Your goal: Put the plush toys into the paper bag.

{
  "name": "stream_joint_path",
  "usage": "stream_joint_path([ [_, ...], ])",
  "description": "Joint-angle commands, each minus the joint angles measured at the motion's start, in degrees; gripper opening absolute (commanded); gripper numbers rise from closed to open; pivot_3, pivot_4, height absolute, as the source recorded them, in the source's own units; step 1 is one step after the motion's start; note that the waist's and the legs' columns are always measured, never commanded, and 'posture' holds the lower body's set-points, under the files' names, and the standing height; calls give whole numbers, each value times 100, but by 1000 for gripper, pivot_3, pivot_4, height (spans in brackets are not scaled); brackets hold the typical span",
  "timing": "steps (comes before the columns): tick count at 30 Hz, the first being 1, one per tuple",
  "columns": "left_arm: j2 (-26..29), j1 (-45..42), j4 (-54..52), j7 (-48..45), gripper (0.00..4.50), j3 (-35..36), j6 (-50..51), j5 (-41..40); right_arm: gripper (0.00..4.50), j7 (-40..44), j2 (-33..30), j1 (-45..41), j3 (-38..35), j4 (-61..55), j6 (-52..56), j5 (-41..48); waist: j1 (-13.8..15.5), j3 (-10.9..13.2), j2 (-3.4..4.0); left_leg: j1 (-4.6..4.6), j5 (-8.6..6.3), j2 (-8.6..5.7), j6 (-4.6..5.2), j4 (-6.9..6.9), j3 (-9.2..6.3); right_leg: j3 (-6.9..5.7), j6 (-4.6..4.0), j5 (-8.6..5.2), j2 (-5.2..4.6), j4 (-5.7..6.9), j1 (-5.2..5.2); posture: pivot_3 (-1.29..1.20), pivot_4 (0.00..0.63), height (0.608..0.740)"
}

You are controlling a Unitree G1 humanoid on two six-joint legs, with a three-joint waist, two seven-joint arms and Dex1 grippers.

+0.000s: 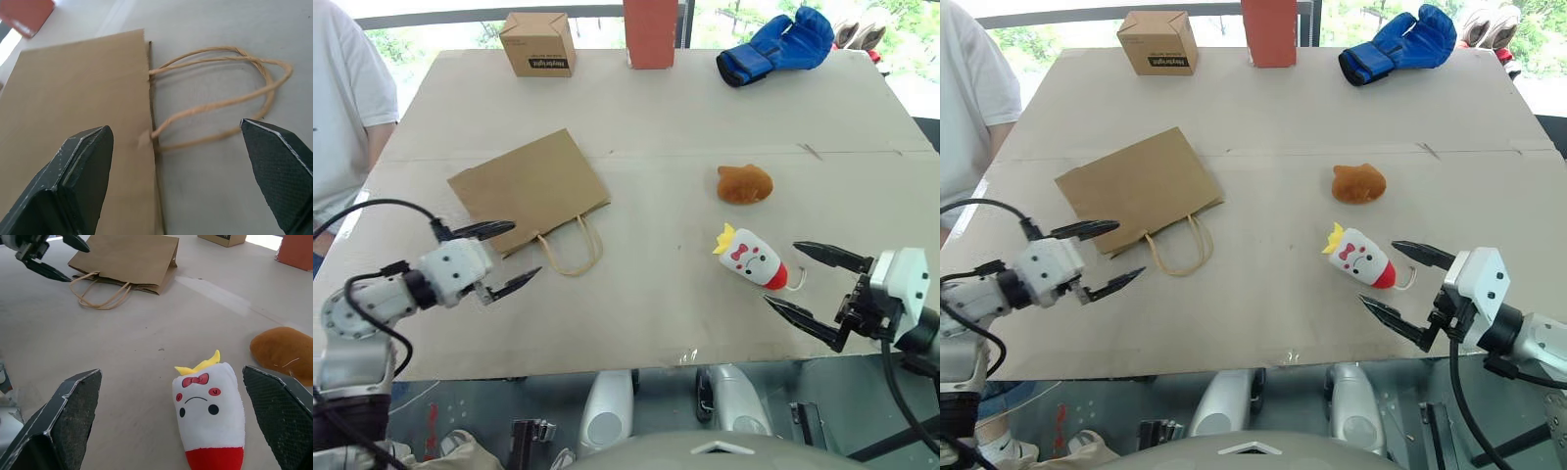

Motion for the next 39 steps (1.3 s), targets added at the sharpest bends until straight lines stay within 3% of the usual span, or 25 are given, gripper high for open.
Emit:
stream_joint_path([
  [1, -53, -221, -41, 107, 3960, -341, -130, 69, 4500, -110, 14, -26, 38, -230, -41, 48, -7, 0, 0, 0, 1, 2, 2, 0, 0, 0, 0, 0, 3, 0, 0, 0, 150, 714],
  [4, -118, -328, -117, 97, 2724, -607, -16, -34, 4500, -330, 48, -21, 133, -297, -143, -260, -25, 0, 0, 2, 3, 2, 5, 0, 0, 0, 1, 1, 4, 1, 1, 0, 150, 714],
  [5, -174, -360, -221, 79, 2120, -669, 118, -202, 4500, -472, 68, -28, 186, -338, -132, -393, -27, 0, 0, 2, 4, 2, 6, 0, 0, 1, 1, 1, 4, 1, 1, 0, 150, 714],
  [6, -253, -386, -382, 56, 1885, -701, 352, -455, 4500, -616, 38, -37, 241, -398, -22, -489, -24, 0, -1, 2, 4, 2, 6, 0, 0, 1, 2, 1, 5, 2, 1, 0, 150, 714],
  [7, -338, -402, -572, 55, 1173, -693, 744, -791, 4253, -698, 63, -88, 297, -417, 108, -360, -25, -1, -1, 2, 4, 3, 6, 0, 0, 0, 2, 1, 6, 2, 1, 0, 150, 714],
  [8, -407, -411, -772, 57, 905, -663, 1186, -1174, 4002, -725, 65, -155, 319, -414, 302, -59, -27, -1, -1, 2, 4, 3, 7, 1, 0, 1, 2, 1, 5, 3, 1, 0, 150, 714],
  [9, -466, -431, -972, 83, 306, -620, 1626, -1547, 3671, -773, 84, -253, 372, -421, 389, 72, -27, -1, -2, 2, 4, 4, 7, 2, 0, 2, 4, 2, 5, 4, 3, 0, 150, 714],
  [10, -510, -459, -1145, 124, 0, -569, 2040, -1886, 3162, -821, 112, -371, 455, -422, 446, 151, -28, -1, -3, 2, 4, 4, 7, 5, 0, 2, 5, 3, 5, 6, 3, 0, 150, 714],
  [16, -706, -658, -1935, 713, 0, -248, 4023, -3539, 321, -1342, 564, -1776, 1911, 285, 473, -735, -53, -7, -13, 9, 5, 7, 8, 21, -6, 4, 7, 4, 15, 22, 8, 0, 150, 714],
  [17, -731, -704, -2090, 829, 0, -204, 4266, -3782, 80, -1251, 775, -2271, 2415, 713, 367, -1011, -51, -6, -12, 12, 5, 9, 8, 24, -6, 6, 7, 4, 19, 22, 10, 0, 150, 714],
  [21, -775, -843, -2821, 1194, 0, -244, 5035, -4497, 80, -962, 1725, -3819, 3582, 2297, -80, -1656, -137, 1, -23, 22, 5, 15, 8, 27, -13, 14, 6, 4, 34, 29, 15, 0, 150, 714],
  [27, -1146, -962, -3567, 1812, 0, -463, 5446, -4887, 80, -360, 2733, -5026, 4253, 4329, -822, -2086, -115, -1, -26, 21, 3, 5, 11, 24, -17, 24, 5, 28, 37, 47, 15, 0, 150, 714],
  [35, -1528, -922, -3877, 2369, 0, -519, 5427, -4821, 80, 319, 3706, -5467, 4560, 6257, -1593, -2408, -164, 0, -25, 43, 4, 5, 10, 25, -18, 29, -10, 18, 41, 82, 16, 0, 150, 714],
  [39, -1717, -922, -3986, 2861, 0, -332, 5338, -4761, 80, 20, 4124, -5462, 4781, 7306, -1997, -2963, -183, 0, -26, 67, 4, 5, 9, 22, -9, 46, -17, 14, 44, 89, 28, 0, 150, 714],
])
